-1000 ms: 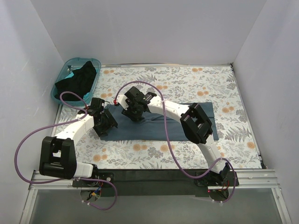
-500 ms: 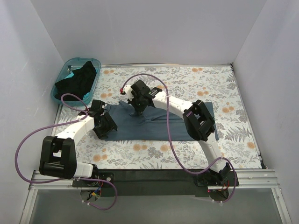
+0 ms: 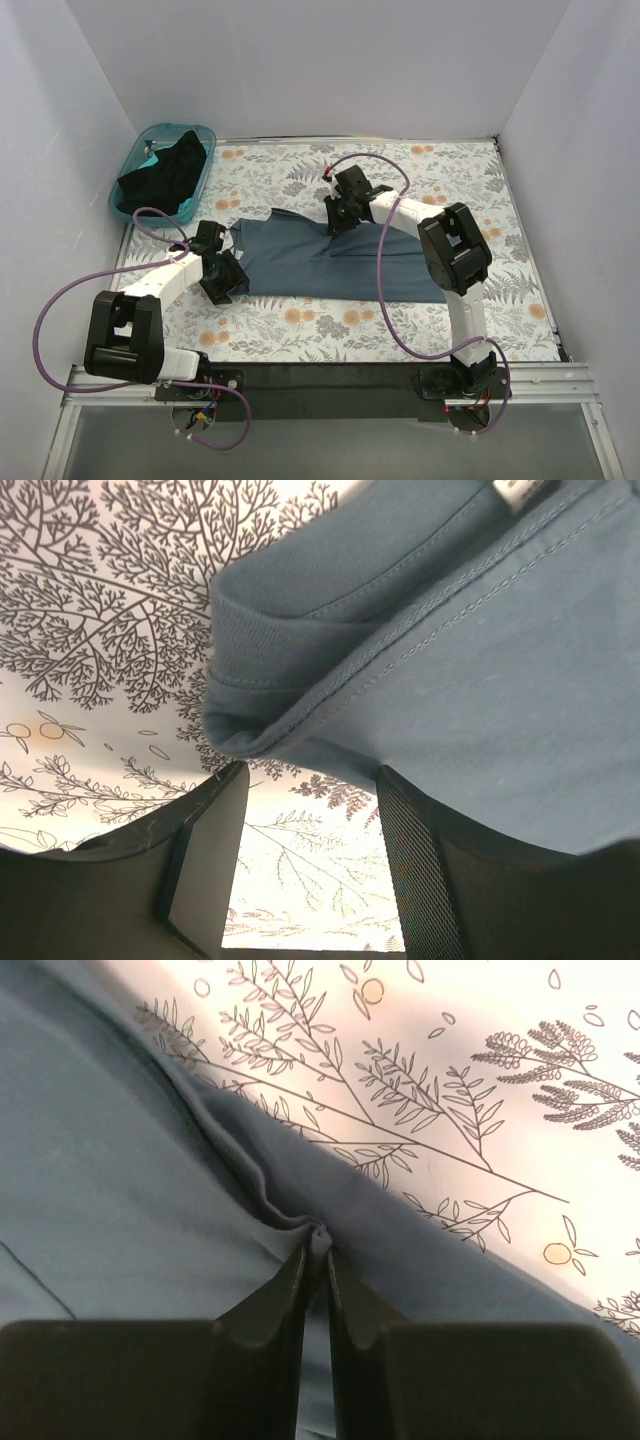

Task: Fold and stack the t-shirts
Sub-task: Fold the tshirt

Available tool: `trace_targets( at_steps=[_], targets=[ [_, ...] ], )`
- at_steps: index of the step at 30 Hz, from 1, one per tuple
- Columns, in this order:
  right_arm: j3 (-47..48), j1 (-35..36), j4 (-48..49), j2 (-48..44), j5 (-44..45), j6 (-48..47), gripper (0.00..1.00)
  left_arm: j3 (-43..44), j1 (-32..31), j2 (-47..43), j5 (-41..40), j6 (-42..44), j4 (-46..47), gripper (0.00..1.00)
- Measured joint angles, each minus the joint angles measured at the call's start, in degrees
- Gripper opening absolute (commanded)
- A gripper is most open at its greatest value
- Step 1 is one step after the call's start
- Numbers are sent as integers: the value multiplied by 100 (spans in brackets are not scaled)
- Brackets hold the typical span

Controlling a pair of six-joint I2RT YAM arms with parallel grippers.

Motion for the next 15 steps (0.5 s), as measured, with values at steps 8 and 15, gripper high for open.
trace_targets(
  at_steps=[8, 15],
  targets=[
    [-4, -37, 153, 0, -435, 195, 29, -2, 0, -2, -26, -2, -9, 52],
    [-46, -179, 175, -105, -293, 328, 33, 656, 0, 92, -229, 52, -138, 55]
  ],
)
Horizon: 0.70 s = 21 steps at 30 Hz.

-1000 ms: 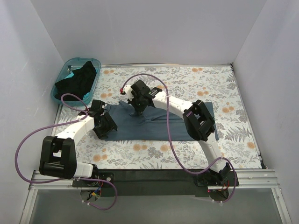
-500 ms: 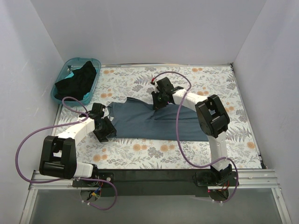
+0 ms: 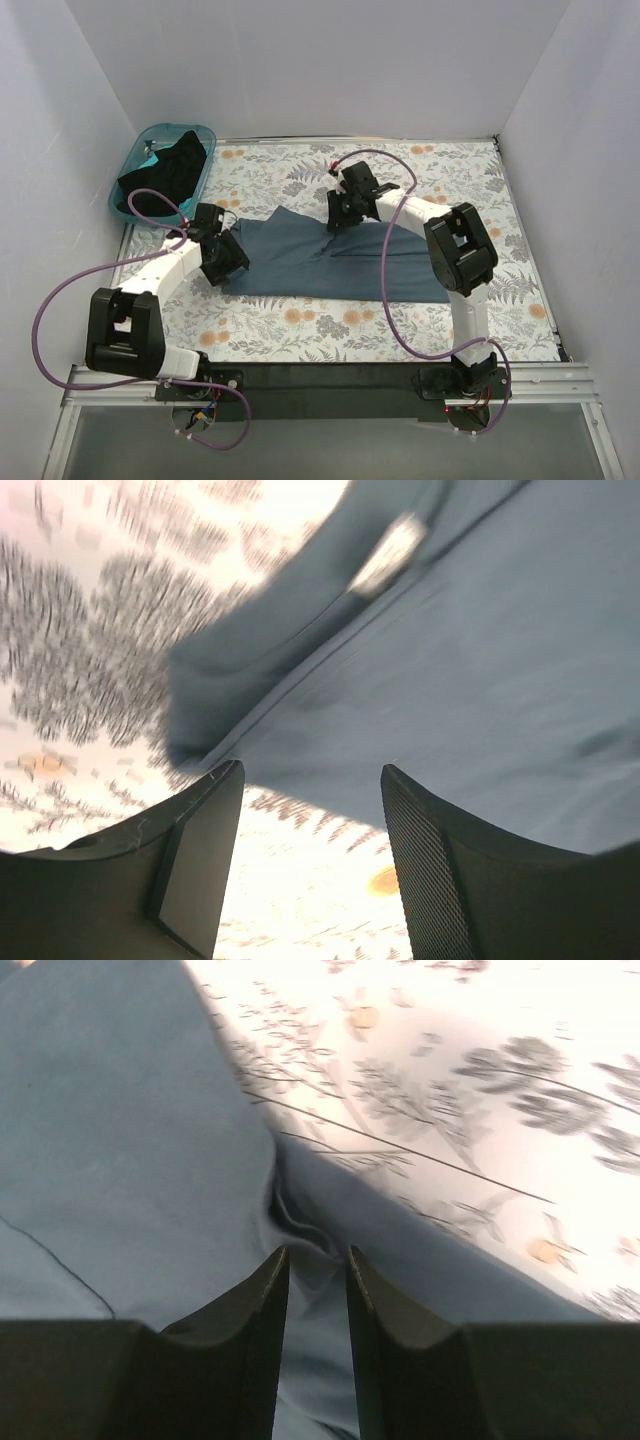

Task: Fold and stack the t-shirts
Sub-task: Fold the tshirt

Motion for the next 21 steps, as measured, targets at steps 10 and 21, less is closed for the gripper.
trace_targets(
  at_steps=[10, 21],
  targets=[
    [-260, -437, 24, -623, -74, -146, 33, 1637, -33, 1047, -116, 238, 238, 65],
    [-1161, -376, 92, -1200, -680, -236, 34, 3818, -404, 3355, -81, 1569, 1047, 62]
  ],
)
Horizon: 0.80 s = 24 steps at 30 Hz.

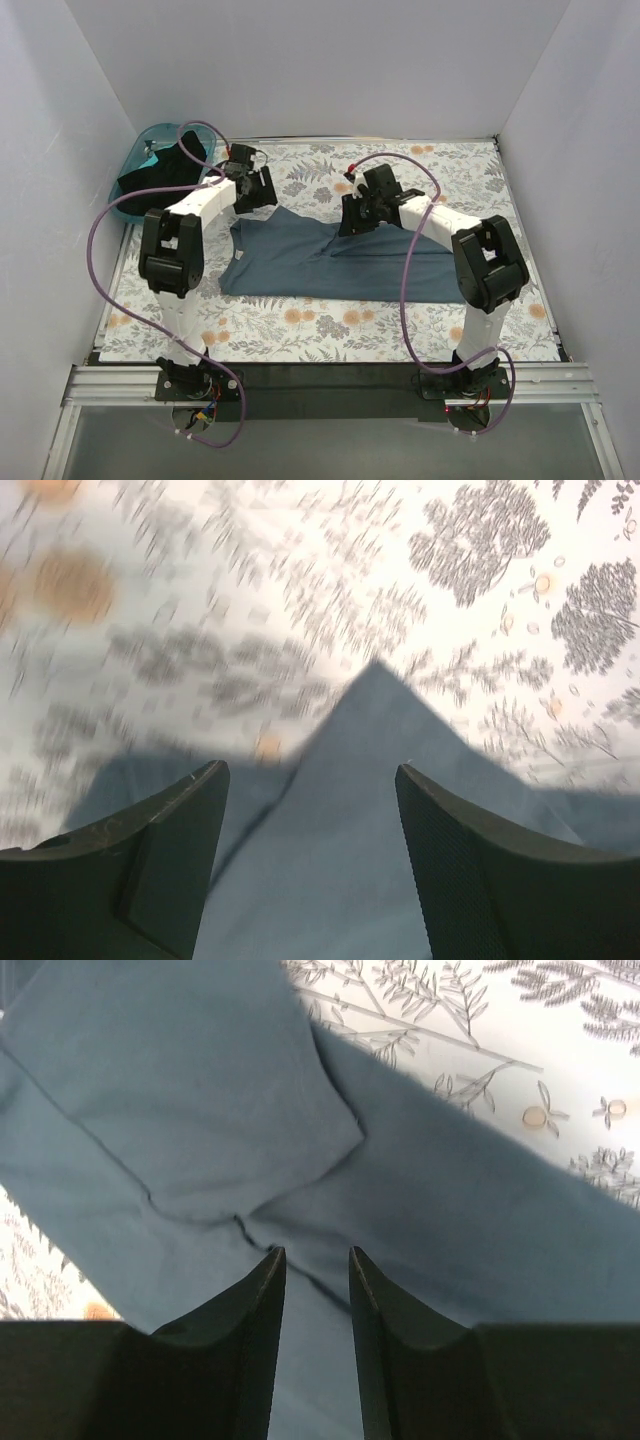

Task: Fold and stack the t-shirts
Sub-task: Fold the tshirt

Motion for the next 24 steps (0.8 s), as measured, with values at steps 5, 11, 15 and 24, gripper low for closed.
trace_targets(
  at_steps=[5, 11, 15, 24],
  targets=[
    [-372, 0, -111, -492, 44, -120, 35, 481, -299, 737, -168, 973, 304, 55],
    [-704, -2, -374, -977, 273, -343, 36, 769, -535, 1154, -245, 1657, 538, 50],
    [-839, -2, -503, -1086, 354, -420, 36, 809, -540, 1252, -275, 1947, 632, 45],
    [-848, -2, -614, -1091, 424, -426, 35, 752, -570, 1268, -310, 2225, 767, 35]
  ],
)
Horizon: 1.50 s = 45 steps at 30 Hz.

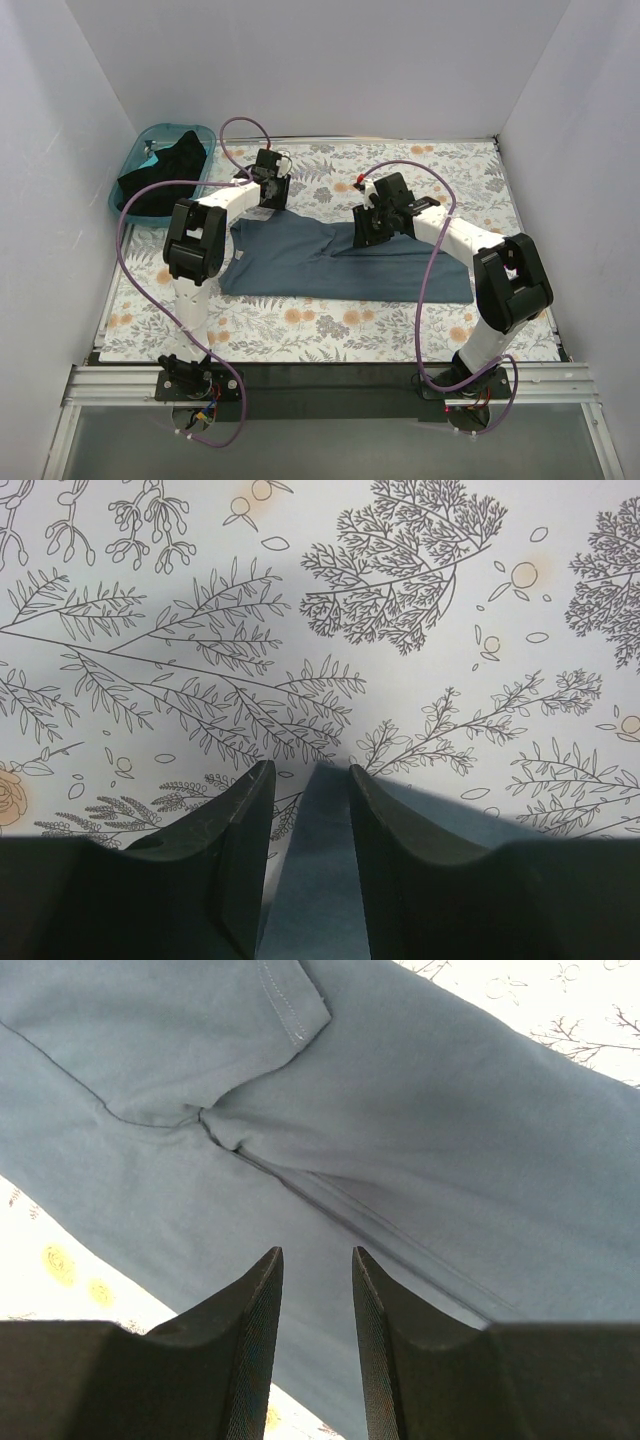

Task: Fold and stack the t-shirts
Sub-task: Fold the tshirt

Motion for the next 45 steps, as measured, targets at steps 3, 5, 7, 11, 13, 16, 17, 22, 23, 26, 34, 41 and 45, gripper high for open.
trace_targets(
  at_steps=[3, 5, 7, 11, 13, 16, 17, 22, 23, 26, 34, 41, 45],
  targets=[
    [0, 2, -13, 0, 61, 0, 35, -44, -24, 0, 11, 13, 83, 38],
    [0, 2, -28, 0, 111, 0, 36, -81, -31, -7, 15, -7, 151, 41],
    [0, 2, -33, -4, 181, 4, 39, -109, -31, -15, 26, -33, 195, 42],
    [0, 0, -61, -42, 424, 2, 45, -111, -33, -15, 59, -81, 205, 41],
    [0, -7, -111, -114, 579, -2, 46, -116, -33, -15, 61, -92, 205, 41],
    [-4, -44, -155, -278, 776, -17, 46, -151, -33, -37, 55, -105, 223, 41],
    [-11, -59, -157, -326, 820, -24, 46, -184, -33, -50, 55, -120, 247, 41],
    [-190, -151, -181, -579, 992, -63, 46, -225, -35, -83, 68, -201, 245, 33],
    [-229, -168, -203, -601, 1016, -70, 45, -245, -35, -90, 66, -223, 254, 31],
    [-354, -184, -269, -662, 1117, -103, 46, -310, -35, -127, 74, -297, 273, 22],
    [-570, -216, -404, -994, 1342, -151, 45, -411, -39, -175, 155, -501, 321, 0],
    [-643, -236, -420, -1147, 1408, -153, 45, -354, -44, -195, 160, -527, 197, 0],
    [-645, -238, -420, -1202, 1403, -160, 45, -358, -55, -286, 214, -551, -87, 0]
  ],
)
